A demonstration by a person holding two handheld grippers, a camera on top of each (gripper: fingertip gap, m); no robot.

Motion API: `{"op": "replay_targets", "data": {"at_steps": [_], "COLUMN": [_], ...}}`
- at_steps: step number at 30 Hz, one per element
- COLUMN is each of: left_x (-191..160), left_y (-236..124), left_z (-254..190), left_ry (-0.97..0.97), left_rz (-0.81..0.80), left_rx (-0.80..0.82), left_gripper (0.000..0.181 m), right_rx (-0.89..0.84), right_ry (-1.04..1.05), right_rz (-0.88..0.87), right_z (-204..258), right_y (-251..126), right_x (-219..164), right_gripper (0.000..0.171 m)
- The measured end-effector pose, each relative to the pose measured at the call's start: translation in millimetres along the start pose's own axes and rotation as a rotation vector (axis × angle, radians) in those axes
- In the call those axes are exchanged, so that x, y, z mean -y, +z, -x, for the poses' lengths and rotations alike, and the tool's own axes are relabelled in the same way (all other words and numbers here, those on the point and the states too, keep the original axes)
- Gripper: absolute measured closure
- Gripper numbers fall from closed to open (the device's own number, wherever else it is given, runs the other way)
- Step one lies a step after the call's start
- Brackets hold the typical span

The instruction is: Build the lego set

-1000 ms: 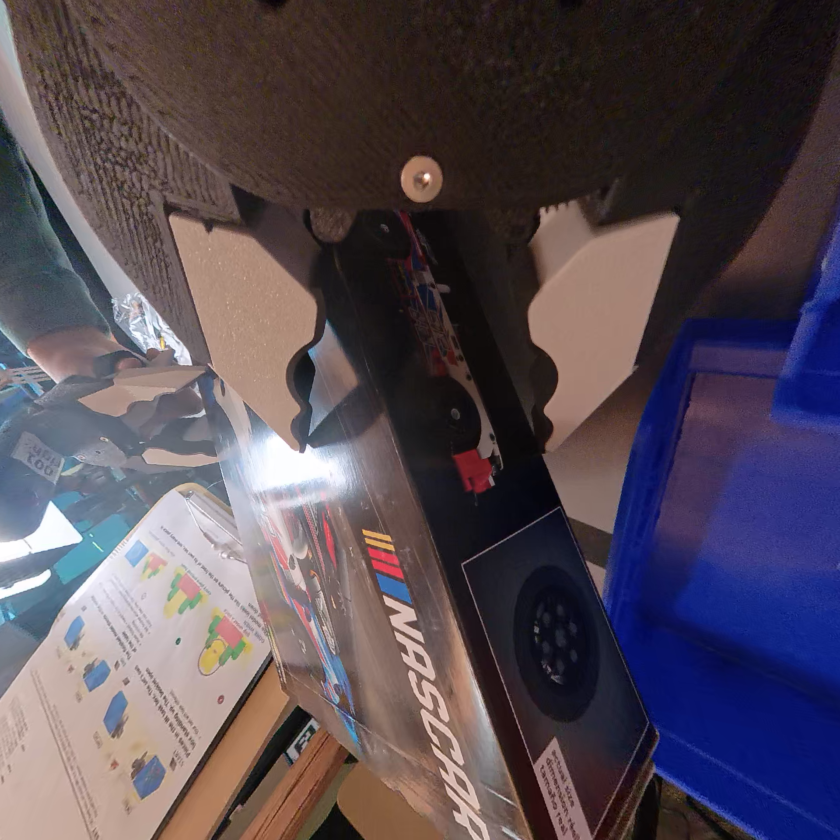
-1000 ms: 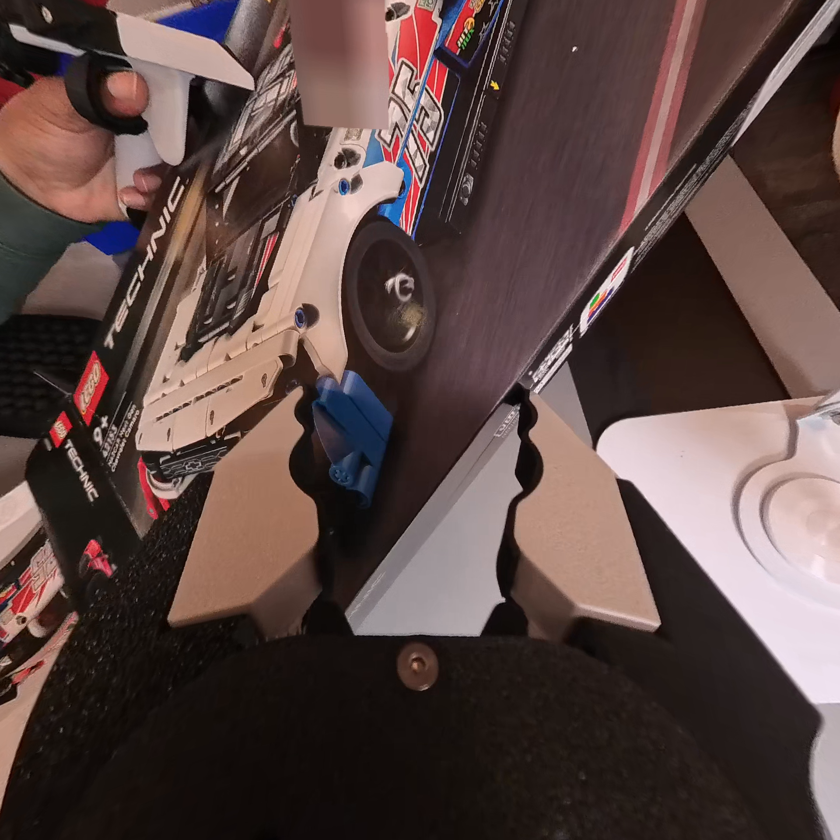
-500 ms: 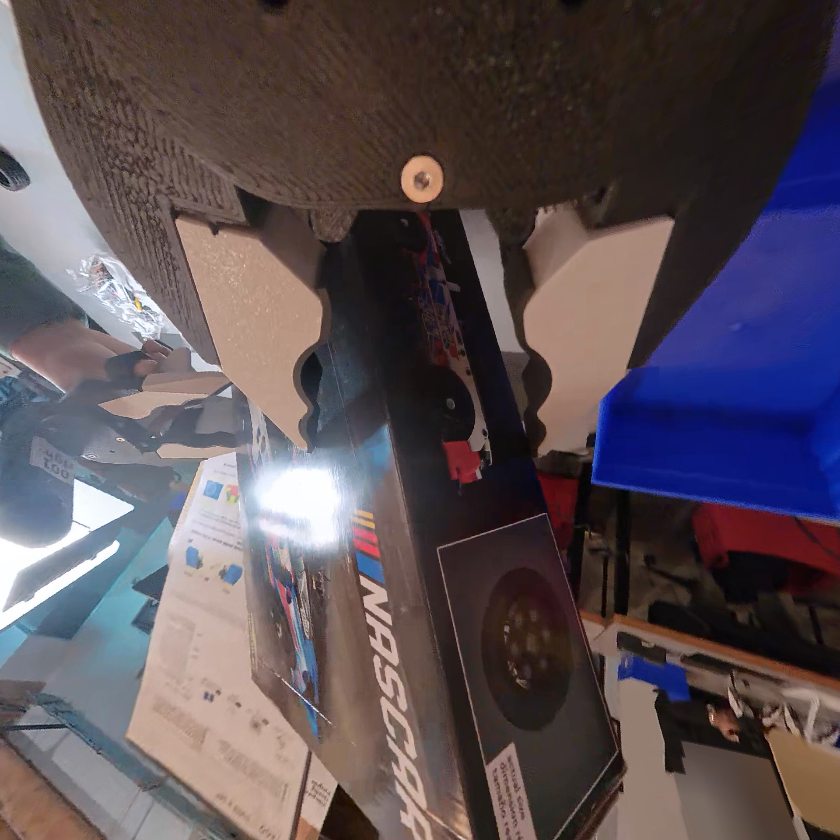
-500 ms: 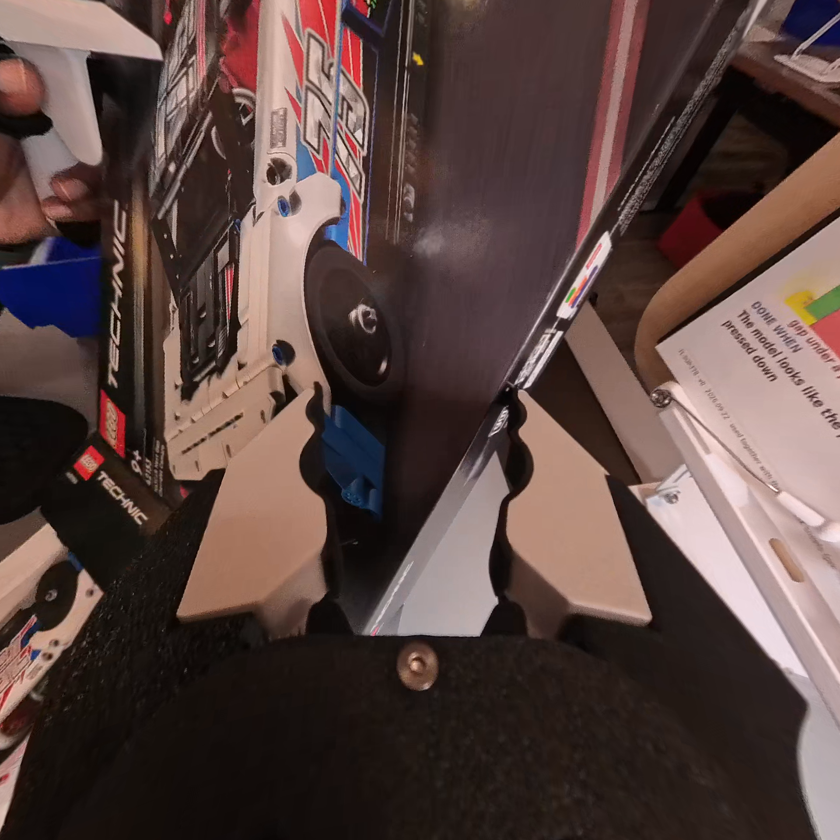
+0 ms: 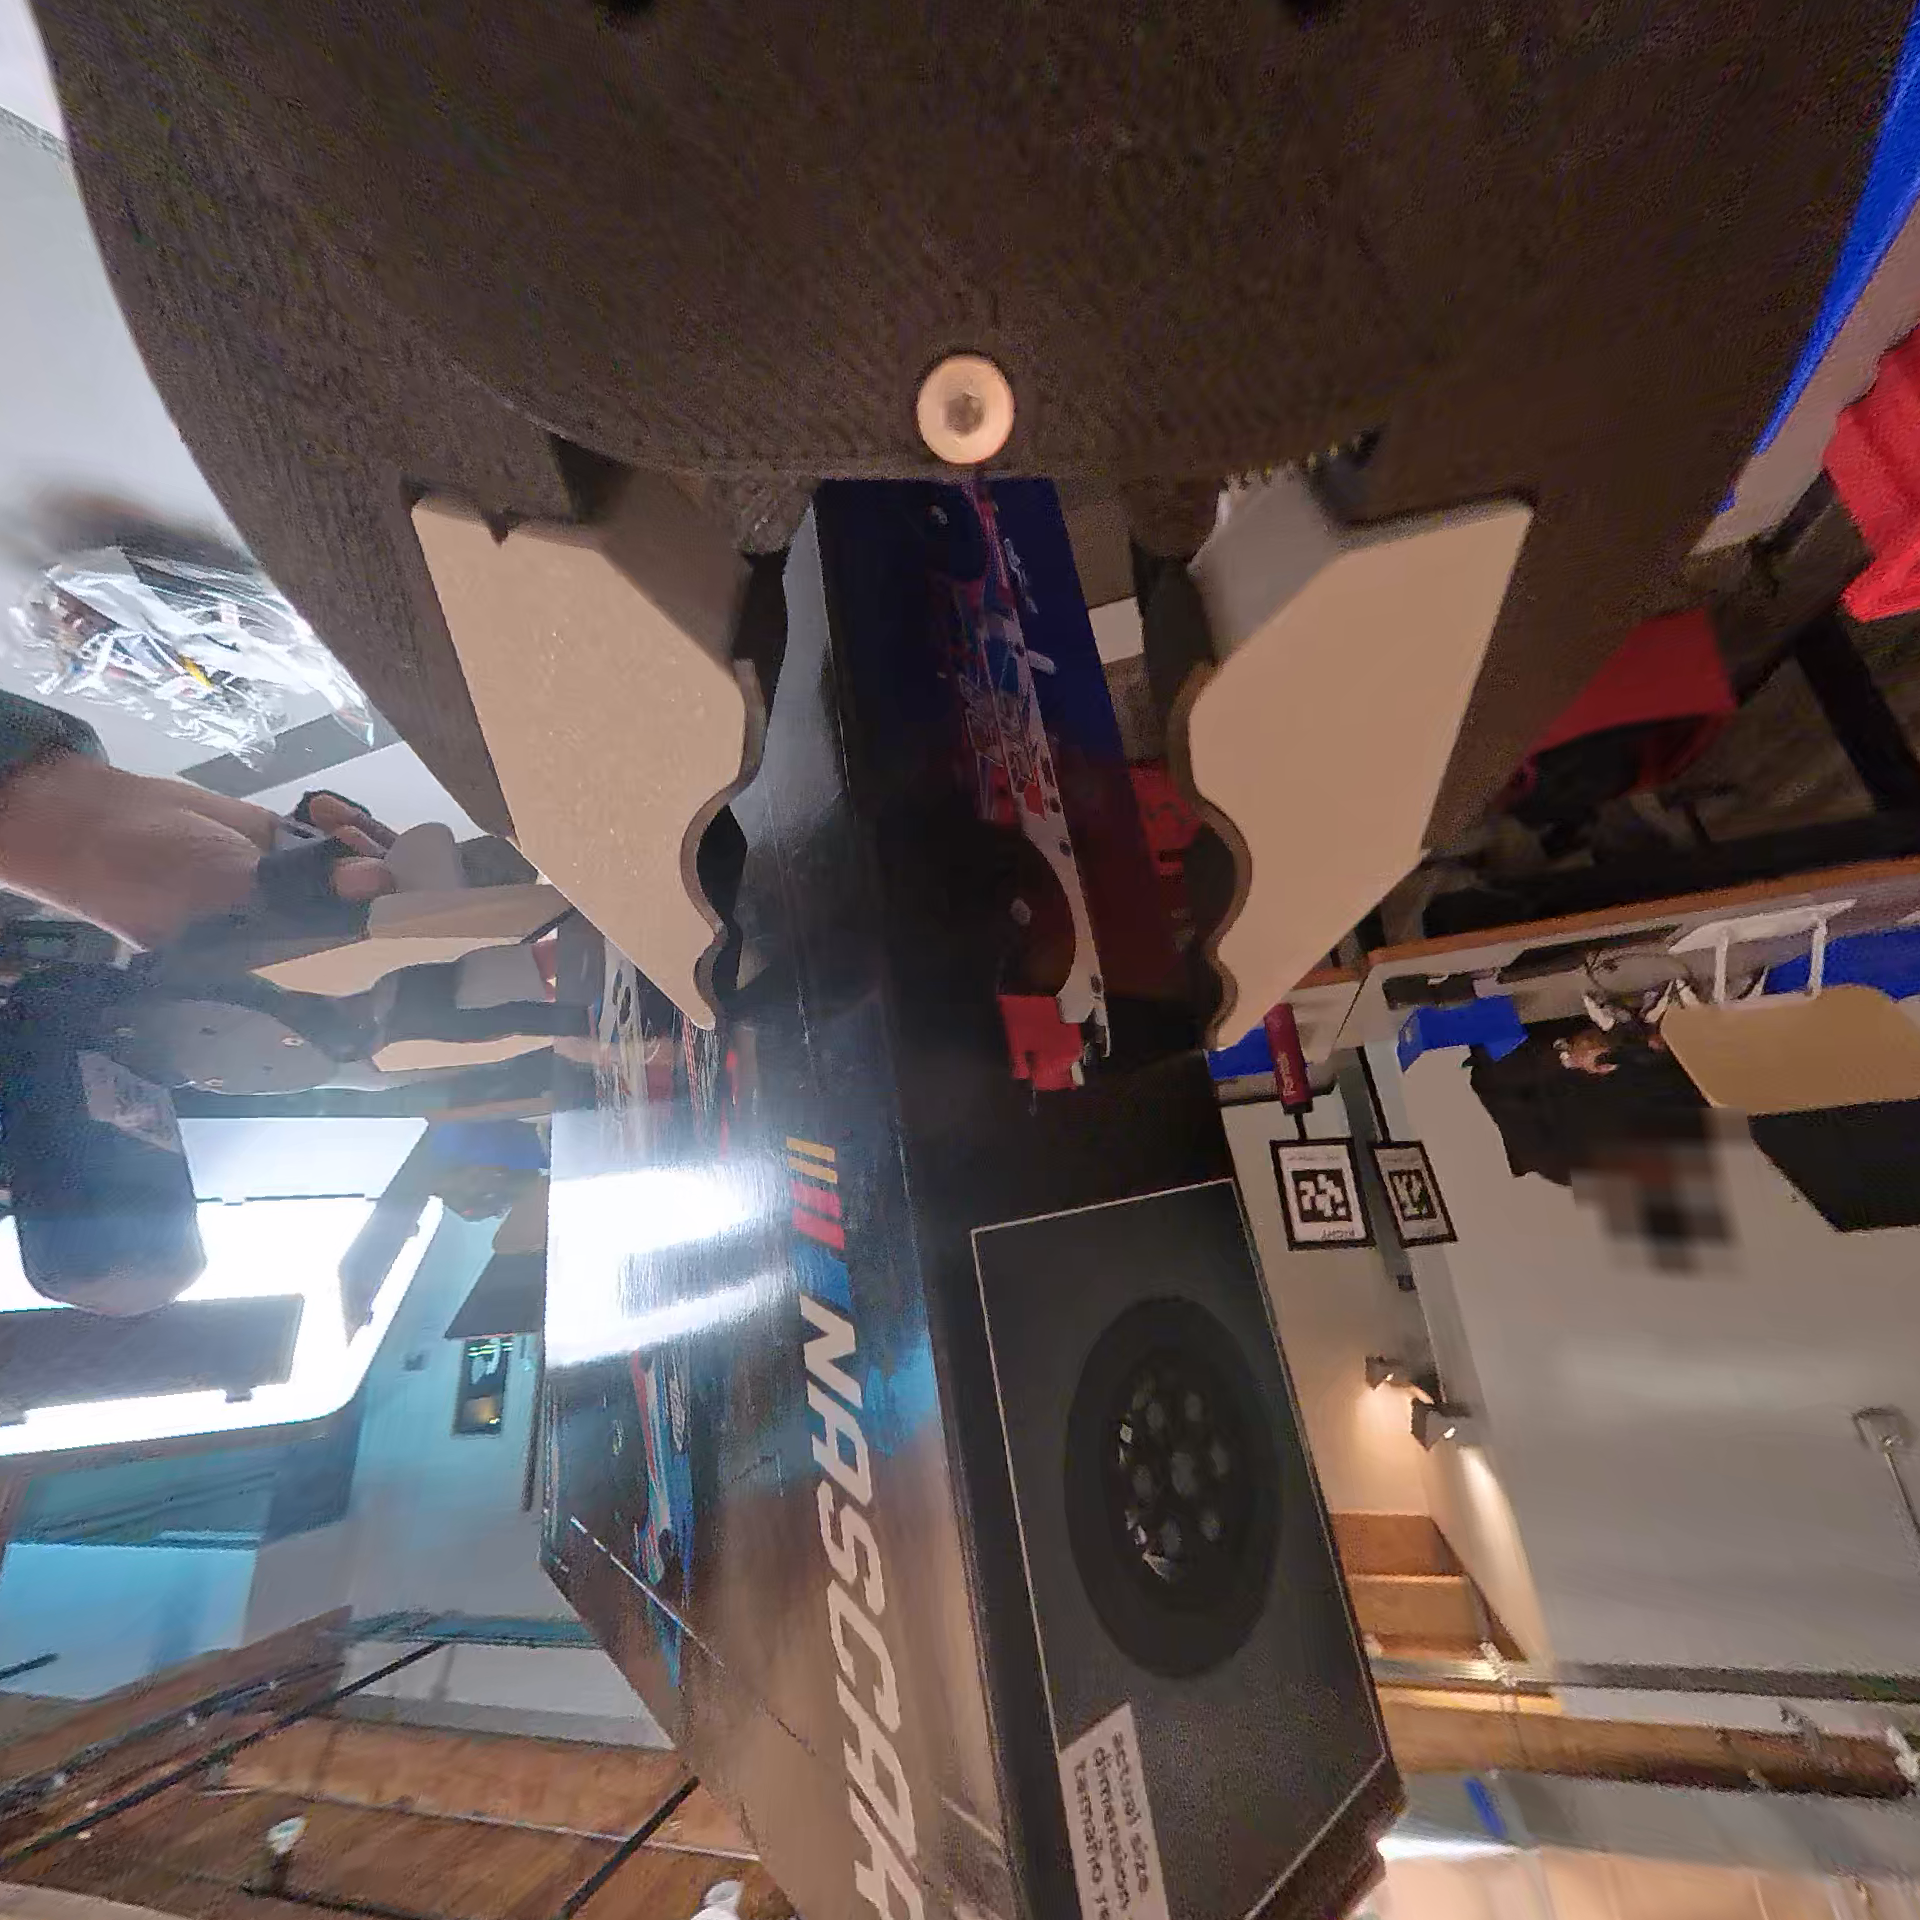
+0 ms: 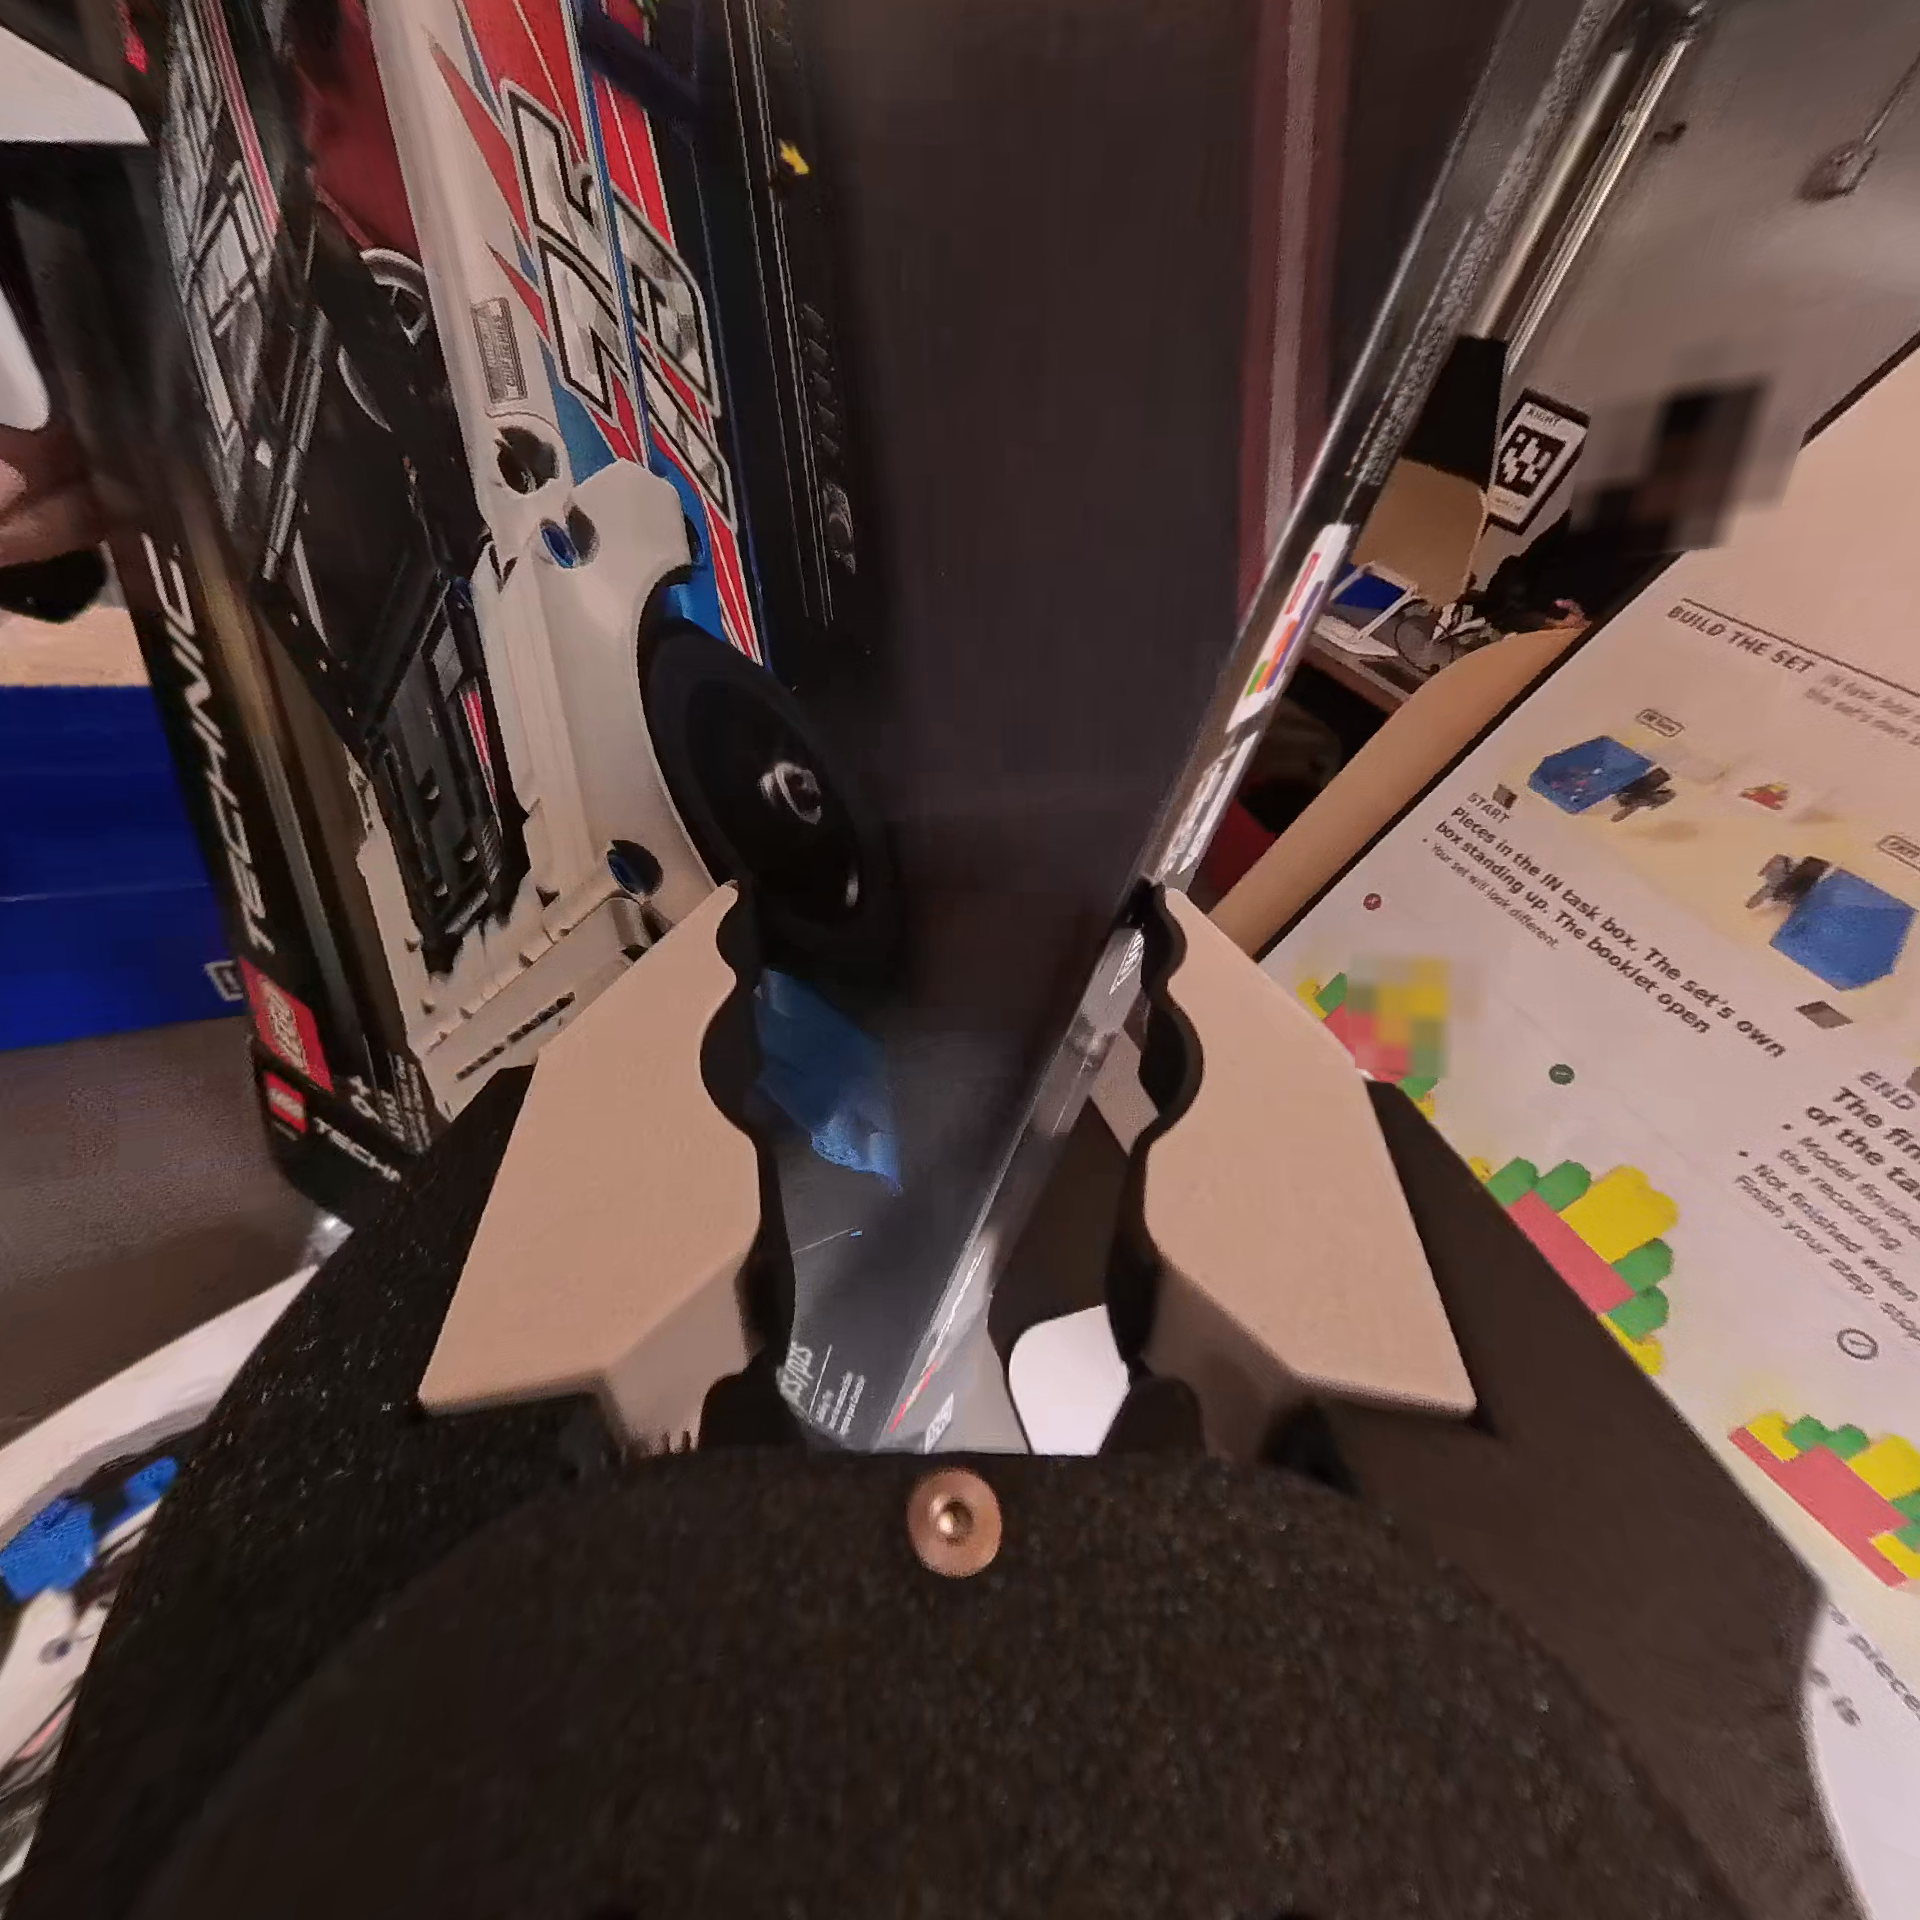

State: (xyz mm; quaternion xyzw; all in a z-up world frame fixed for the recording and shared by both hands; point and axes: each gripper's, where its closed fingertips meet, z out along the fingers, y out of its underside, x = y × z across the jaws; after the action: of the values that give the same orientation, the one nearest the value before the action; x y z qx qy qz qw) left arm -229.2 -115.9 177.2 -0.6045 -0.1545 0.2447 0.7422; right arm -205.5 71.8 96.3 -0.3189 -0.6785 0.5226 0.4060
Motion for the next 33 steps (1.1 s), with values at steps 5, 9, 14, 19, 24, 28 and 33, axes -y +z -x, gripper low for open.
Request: {"op": "replay_targets", "data": {"at_steps": [5, 9, 14, 19, 24, 28, 33], "left_x": [6.4, 21.4, 74.0, 91.4, 40.1, -24.0, -96.8], "left_y": [4.5, 4.2, 3.1, 7.3, 14.7, 11.9, 8.5], "left_z": [-8.8, -13.6, -29.9, -40.5, -47.9, -70.0, -103.0], "left_ry": [0.011, 0.011, 0.03, -0.156, -0.551, -0.822, -0.951], "left_rz": [0.0, -0.029, -0.103, -0.099, 0.03, 0.123, 0.188], "left_rx": [-0.023, -0.035, -0.08, -0.163, -0.305, -0.419, -0.468], "left_gripper": [0.095, 0.095, 0.096, 0.097, 0.101, 0.104, 0.106], "right_rx": [-0.018, -0.035, -0.076, -0.106, -0.055, 0.029, 0.041], "right_ry": [0.018, 0.003, -0.072, -0.186, -0.183, -0.109, 0.093], "right_rz": [-0.02, -0.043, -0.117, -0.105, -0.031, 0.029, 0.001], "right_z": [0.8, 1.2, -0.4, 3.7, 24.3, 45.8, 55.3], "right_y": [-9.9, -19.9, -51.4, -100.7, -145.5, -177.5, -202.8], "right_x": [-1.8, 13.8, 66.3, 100.1, 84.9, 38.8, -23.4], "right_gripper": [0.099, 0.1, 0.099, 0.101, 0.105, 0.106, 0.107]}}
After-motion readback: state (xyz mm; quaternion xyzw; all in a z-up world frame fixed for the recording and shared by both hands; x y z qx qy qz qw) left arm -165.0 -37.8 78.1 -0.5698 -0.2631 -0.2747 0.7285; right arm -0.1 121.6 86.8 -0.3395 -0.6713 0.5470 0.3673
